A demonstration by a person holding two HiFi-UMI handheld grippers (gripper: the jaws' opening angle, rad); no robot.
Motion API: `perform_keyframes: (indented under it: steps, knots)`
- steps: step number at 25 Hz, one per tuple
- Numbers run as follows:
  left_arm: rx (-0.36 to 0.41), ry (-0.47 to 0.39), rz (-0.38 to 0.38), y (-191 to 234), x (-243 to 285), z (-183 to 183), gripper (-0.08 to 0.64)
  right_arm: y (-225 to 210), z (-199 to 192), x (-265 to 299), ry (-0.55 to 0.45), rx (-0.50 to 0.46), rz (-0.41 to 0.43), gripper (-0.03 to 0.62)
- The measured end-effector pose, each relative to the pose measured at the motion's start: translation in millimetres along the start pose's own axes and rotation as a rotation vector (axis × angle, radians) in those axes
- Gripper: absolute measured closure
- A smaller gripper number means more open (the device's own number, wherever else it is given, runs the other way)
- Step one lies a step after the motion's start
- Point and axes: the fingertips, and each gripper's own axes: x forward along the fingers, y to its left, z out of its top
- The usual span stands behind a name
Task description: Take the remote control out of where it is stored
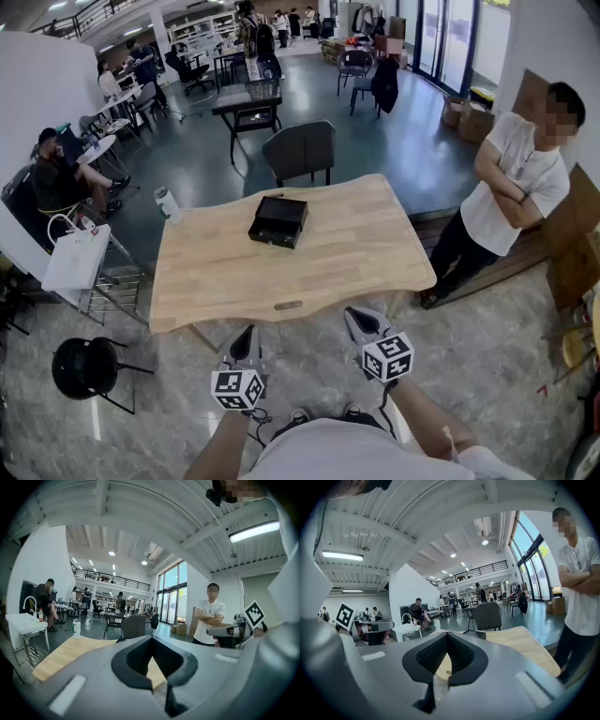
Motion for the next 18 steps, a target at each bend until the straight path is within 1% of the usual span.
perform_keyframes:
  steps: [8, 14, 18]
  knots:
    - [0.001, -0.001, -0.002, -2.1, -1.6, -0.3, 0.560, 2.8, 1.1, -0.3, 0.002, -0.007, 0.003, 0.566]
    - [0.000, 0.001, -0.004, -1.3, -2.0, -2.6, 0.560, 13.8, 5.1, 0.9, -0.023, -0.022, 0.042, 0.566]
    - [-0.003, 0.007, -0.006, -1.5, -1.3, -4.7, 0.560, 16.1, 3.9, 2.8, -0.020, -0.027, 0.045, 0.566]
